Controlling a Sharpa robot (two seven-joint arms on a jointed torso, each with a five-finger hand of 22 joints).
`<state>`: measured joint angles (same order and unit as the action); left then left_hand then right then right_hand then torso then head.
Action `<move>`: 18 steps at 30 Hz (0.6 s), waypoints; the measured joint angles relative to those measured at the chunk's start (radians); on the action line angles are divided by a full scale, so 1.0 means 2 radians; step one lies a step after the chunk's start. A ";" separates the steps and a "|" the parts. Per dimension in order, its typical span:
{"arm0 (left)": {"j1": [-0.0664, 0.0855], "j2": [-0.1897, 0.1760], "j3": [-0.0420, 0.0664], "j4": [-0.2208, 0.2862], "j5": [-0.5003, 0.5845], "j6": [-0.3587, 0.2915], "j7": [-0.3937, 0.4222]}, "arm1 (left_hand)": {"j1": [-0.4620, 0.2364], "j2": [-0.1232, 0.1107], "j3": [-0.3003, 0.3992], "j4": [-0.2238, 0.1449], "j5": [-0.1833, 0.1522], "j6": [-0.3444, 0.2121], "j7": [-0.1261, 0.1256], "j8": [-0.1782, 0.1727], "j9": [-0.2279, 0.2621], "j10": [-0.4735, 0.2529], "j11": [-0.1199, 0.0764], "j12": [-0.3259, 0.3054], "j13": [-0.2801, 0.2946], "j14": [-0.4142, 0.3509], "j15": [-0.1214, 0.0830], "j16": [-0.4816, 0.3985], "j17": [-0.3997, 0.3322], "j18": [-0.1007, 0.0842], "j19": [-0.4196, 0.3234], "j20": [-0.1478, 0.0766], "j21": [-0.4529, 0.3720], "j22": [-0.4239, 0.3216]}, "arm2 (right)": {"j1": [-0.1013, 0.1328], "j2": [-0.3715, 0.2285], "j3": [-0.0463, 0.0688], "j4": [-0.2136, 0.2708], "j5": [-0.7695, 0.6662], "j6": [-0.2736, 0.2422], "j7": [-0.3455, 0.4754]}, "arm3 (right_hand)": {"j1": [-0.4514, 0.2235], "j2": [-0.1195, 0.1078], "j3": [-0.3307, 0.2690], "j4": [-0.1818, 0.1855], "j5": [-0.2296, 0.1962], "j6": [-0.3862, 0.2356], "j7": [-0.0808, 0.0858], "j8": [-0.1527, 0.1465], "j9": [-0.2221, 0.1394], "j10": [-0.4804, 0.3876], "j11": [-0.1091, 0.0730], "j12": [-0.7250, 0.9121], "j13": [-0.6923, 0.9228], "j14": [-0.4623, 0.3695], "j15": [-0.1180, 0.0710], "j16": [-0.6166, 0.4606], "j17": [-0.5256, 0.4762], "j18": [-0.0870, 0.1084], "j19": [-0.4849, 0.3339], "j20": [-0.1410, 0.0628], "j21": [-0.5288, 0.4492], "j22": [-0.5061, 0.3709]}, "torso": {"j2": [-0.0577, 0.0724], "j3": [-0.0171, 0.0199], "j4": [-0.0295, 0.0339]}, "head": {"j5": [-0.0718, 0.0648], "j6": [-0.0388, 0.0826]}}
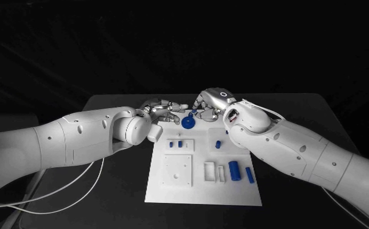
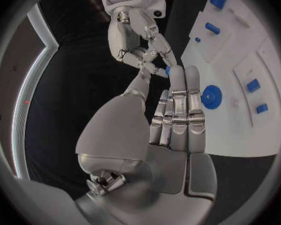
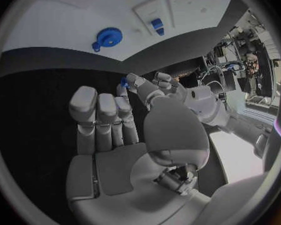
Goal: Assemble the parts on the task board
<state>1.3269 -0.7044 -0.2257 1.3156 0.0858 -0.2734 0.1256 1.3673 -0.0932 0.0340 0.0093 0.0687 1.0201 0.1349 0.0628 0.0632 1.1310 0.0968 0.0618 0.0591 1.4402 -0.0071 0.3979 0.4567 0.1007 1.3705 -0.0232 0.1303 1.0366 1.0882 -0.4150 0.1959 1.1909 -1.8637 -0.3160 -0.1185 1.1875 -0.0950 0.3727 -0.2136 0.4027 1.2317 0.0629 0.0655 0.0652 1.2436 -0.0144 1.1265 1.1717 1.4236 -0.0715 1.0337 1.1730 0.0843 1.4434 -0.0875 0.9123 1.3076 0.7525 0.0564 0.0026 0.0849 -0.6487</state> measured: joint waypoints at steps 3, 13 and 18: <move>0.000 0.002 0.000 0.000 0.012 0.009 0.004 | 0.000 0.000 0.001 0.007 0.000 -0.007 0.002 0.000 0.000 -0.007 0.001 0.000 0.000 0.000 0.000 -0.003 0.000 0.000 0.000 0.000 0.000 -0.004 | 0.000 0.001 0.002 0.000 0.001 0.000 -0.001 | 0.002 -0.002 0.000 0.000 0.000 0.000 0.000 0.000 0.000 0.000 0.000 0.000 0.000 0.000 0.000 0.000 0.000 0.000 0.000 0.000 0.000 0.000 | 0.000 0.0001 0.0003 | -0.001 0.000; -0.001 0.008 0.000 -0.001 0.035 0.028 0.011 | -0.003 -0.007 0.003 0.020 -0.004 -0.015 0.003 0.000 0.000 -0.016 0.003 0.000 0.000 0.002 0.002 -0.013 -0.002 0.000 -0.002 0.002 0.005 -0.017 | -0.002 0.004 0.006 0.002 0.002 0.000 -0.003 | 0.002 -0.002 0.002 0.002 0.000 0.000 0.000 0.000 0.000 0.002 -0.002 0.000 0.000 0.000 0.000 0.000 0.000 0.000 0.000 0.000 0.000 0.000 | 0.001 -0.0001 0.0007 | -0.001 0.001; -0.001 0.011 0.000 -0.004 0.040 0.029 0.011 | 0.000 -0.005 0.006 0.017 -0.004 -0.017 0.005 0.000 0.000 -0.018 0.005 0.000 0.000 0.002 0.002 -0.018 -0.003 0.000 -0.002 0.002 0.007 -0.024 | -0.003 0.005 0.011 0.003 0.002 -0.001 -0.004 | 0.002 -0.002 0.002 0.002 0.000 0.000 0.000 0.000 0.000 0.002 -0.002 0.000 0.000 0.000 0.000 0.000 0.000 0.000 0.000 0.000 0.000 0.000 | 0.001 -0.0001 0.0010 | -0.002 0.001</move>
<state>1.3239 -0.6823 -0.2265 1.3078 0.1656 -0.2160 0.1482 1.3676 -0.1035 0.0454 0.0428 0.0610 0.9857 0.1443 0.0628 0.0632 1.0946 0.1070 0.0618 0.0590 1.4437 -0.0035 0.3612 0.4501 0.1006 1.3668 -0.0195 0.1450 0.9894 1.0814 -0.4040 0.2177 1.1972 -1.8602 -0.3173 -0.1267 1.1915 -0.0989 0.3768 -0.2096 0.4028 1.2317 0.0628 0.0655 0.0653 1.2473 -0.0180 1.1265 1.1718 1.4236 -0.0715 1.0338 1.1739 0.0841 1.4434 -0.0875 0.9123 1.3075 0.7542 0.0562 0.0045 0.0812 -0.6472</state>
